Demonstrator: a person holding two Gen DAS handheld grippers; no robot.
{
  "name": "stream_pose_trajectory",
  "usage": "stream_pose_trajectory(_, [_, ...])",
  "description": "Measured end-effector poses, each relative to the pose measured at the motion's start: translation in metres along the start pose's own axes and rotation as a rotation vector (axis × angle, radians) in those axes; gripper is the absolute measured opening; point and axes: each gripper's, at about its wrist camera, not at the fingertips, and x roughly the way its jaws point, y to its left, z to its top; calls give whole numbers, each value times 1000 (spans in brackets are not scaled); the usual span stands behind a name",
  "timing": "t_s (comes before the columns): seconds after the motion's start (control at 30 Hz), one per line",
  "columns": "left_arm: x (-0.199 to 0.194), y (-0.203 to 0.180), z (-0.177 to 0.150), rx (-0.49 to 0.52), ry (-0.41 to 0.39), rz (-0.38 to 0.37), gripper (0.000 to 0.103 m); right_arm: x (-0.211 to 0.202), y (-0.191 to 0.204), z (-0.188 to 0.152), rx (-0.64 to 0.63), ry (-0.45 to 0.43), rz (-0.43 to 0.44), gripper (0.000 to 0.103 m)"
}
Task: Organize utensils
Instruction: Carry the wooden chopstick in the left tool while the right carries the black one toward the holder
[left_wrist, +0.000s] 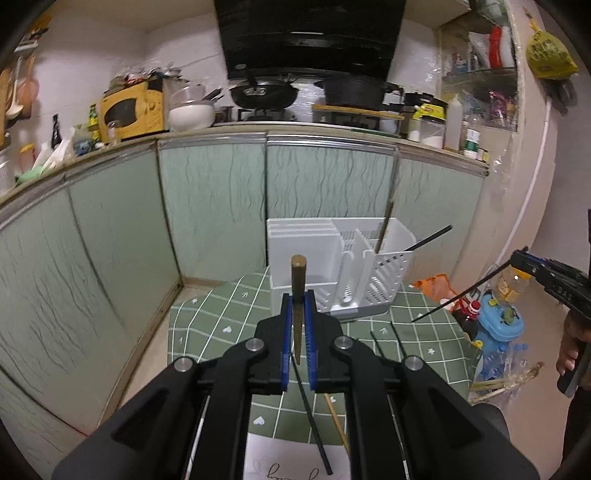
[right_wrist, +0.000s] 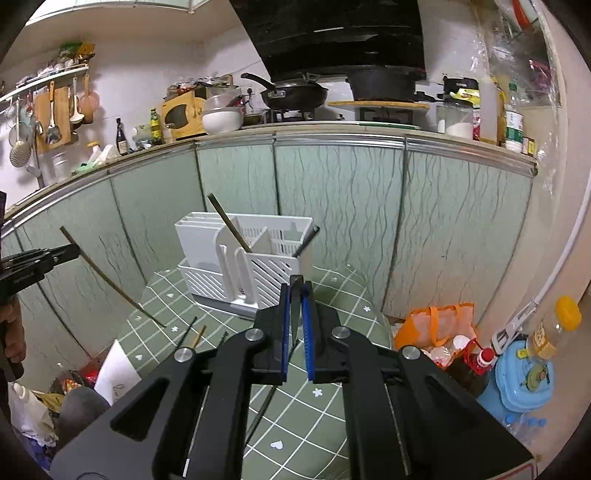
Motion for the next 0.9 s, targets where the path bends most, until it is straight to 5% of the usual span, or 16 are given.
stream_pose_trajectory(0.9, [18, -67, 108, 107, 11, -217, 8, -6, -10, 103, -52, 31, 88, 6])
